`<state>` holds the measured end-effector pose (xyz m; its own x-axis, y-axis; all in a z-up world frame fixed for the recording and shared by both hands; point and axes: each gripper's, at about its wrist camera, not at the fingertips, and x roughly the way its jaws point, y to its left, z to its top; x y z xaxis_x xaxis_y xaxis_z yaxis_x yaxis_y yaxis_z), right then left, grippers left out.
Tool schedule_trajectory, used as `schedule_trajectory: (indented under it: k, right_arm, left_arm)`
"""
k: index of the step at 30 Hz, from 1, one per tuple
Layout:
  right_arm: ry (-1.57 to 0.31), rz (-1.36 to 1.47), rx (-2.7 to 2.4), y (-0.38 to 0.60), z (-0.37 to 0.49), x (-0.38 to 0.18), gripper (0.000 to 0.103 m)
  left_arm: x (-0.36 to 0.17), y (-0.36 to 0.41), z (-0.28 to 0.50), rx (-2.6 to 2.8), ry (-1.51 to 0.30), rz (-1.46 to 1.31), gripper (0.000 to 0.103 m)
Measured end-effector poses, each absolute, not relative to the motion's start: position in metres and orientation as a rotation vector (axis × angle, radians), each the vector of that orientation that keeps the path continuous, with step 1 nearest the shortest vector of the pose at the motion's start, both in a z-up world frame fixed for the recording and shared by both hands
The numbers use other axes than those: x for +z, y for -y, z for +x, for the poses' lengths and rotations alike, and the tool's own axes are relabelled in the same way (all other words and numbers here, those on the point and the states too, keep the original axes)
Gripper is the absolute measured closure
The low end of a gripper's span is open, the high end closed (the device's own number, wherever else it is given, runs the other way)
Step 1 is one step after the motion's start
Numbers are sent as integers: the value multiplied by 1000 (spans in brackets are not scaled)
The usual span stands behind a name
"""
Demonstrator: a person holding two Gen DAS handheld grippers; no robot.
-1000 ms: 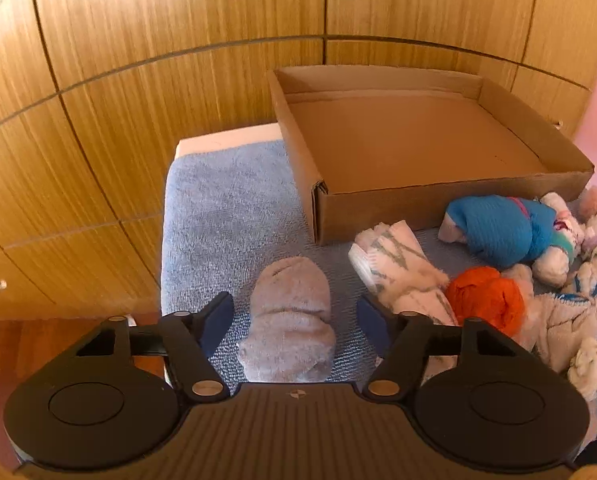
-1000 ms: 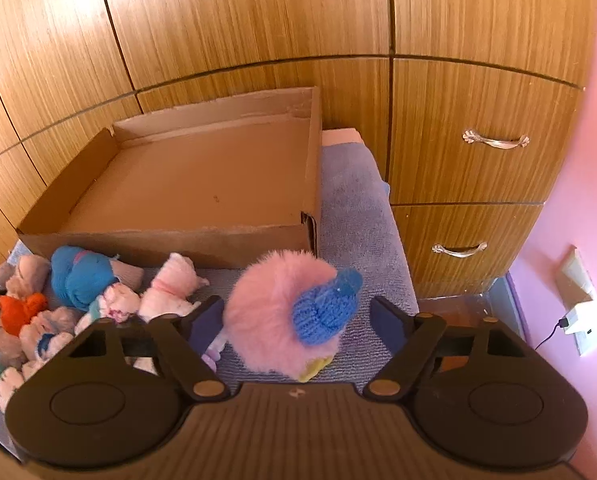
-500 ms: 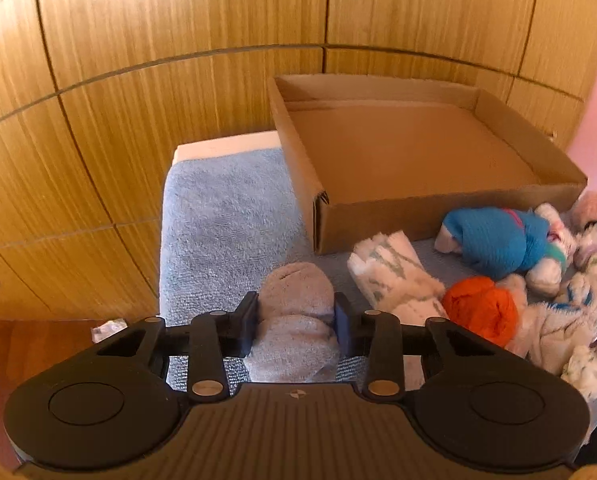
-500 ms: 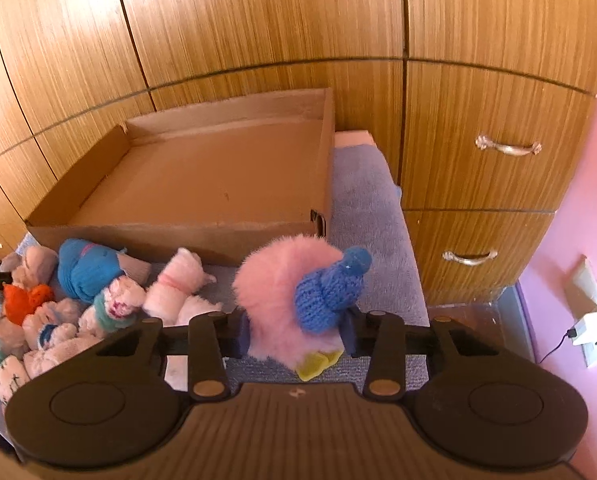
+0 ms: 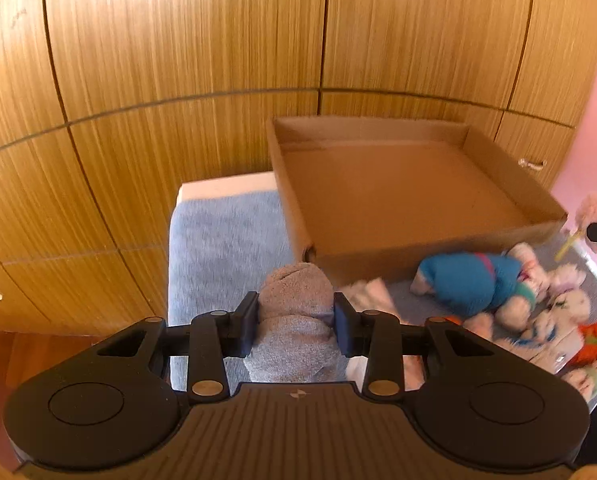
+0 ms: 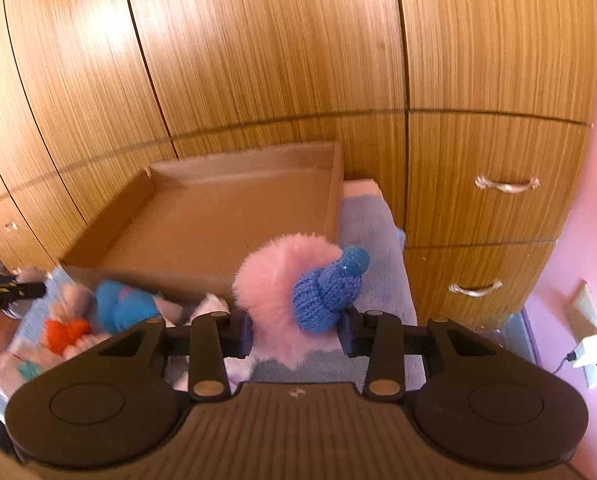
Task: Organize objects
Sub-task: 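Carry both bundles into the cardboard tray and open both grippers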
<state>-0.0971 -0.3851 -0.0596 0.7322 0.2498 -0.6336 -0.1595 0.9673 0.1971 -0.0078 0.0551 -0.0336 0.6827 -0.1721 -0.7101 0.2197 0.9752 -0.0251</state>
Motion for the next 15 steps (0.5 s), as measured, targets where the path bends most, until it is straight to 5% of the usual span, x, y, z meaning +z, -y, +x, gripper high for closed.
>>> schedule_trajectory:
  k: [15]
  right_arm:
    - [-610, 121, 375, 367, -42, 28, 67]
  left_arm:
    - [47, -6, 62, -291, -716, 80, 58]
